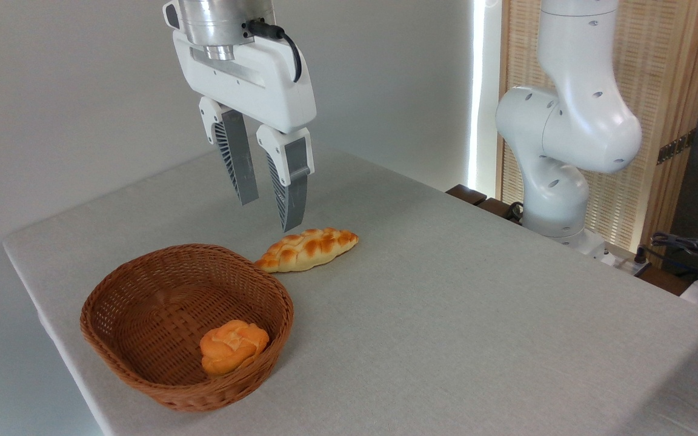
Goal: Put bread into the basket
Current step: 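Move the open gripper over the long golden bread roll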
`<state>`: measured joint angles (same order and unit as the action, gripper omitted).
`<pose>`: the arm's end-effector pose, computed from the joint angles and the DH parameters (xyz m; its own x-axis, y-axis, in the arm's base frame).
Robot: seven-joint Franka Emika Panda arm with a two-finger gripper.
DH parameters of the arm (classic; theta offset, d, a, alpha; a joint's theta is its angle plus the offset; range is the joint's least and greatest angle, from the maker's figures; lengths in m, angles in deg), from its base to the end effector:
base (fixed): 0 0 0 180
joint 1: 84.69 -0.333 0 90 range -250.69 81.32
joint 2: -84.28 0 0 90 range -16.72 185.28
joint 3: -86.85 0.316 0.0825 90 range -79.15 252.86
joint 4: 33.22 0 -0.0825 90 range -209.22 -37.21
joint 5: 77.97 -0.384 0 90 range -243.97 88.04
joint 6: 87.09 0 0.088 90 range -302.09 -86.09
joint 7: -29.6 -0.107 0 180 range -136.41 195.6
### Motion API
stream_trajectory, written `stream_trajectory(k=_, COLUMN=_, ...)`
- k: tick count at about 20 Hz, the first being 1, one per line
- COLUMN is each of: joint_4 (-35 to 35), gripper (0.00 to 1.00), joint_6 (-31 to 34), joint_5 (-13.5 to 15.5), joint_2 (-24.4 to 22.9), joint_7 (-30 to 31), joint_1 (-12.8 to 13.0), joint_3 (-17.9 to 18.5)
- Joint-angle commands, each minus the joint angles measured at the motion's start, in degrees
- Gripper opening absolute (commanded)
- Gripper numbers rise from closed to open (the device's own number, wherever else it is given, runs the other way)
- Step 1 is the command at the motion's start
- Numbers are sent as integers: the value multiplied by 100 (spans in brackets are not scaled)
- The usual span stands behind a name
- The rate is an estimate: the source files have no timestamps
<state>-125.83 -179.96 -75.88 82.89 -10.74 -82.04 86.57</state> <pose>0.5506 -0.0320 0.6209 0.7284 -0.6836 0.0454 -0.6846 -0.7289 0.0091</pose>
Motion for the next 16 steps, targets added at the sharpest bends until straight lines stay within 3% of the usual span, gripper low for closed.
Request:
stream_trajectory(k=1, joint_4=77, gripper=100, joint_6=190, joint_5=-7, joint_2=33, joint_7=17, joint_1=8, joint_3=19)
stream_trajectory(k=9, joint_4=16, gripper=100, joint_6=190, joint_5=11, joint_2=25, joint_7=8, joint_1=17, joint_3=19)
stream_trajectory(k=10, joint_4=-20, gripper=100, joint_6=181, joint_5=72, joint_2=25, joint_7=8, joint_1=26, joint_3=19)
stream_trajectory(k=13, joint_4=-317, gripper=100, joint_6=94, joint_5=756, joint_2=-80, joint_7=8, joint_1=61, joint_3=2)
stream_trajectory(k=16, joint_4=-888, gripper=100, joint_6=-99, joint_5=767, joint_2=-413, joint_7=-27, joint_1=209, joint_3=-60)
